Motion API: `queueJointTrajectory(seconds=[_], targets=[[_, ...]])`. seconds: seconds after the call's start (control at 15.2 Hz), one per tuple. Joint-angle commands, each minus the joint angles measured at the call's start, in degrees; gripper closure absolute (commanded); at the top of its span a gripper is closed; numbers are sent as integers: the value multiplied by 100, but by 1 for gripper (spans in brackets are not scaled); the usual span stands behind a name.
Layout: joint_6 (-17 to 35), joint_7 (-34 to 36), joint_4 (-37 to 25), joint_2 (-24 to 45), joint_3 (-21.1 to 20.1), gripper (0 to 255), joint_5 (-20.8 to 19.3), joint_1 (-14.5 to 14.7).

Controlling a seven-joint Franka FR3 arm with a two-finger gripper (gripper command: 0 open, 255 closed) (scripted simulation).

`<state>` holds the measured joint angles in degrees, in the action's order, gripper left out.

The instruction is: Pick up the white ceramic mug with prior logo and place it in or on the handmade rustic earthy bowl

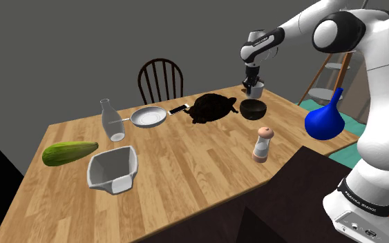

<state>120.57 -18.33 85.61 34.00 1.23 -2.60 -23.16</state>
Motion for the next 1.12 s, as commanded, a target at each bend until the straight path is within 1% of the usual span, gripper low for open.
queueJointTrajectory(seconds=[0.0, 0.53, 1.06], targets=[[132, 2, 66, 62, 1, 255, -1, -3], [597, 25, 213, 381, 3, 255, -8, -5], [597, 25, 213, 381, 3, 255, -8, -5]])
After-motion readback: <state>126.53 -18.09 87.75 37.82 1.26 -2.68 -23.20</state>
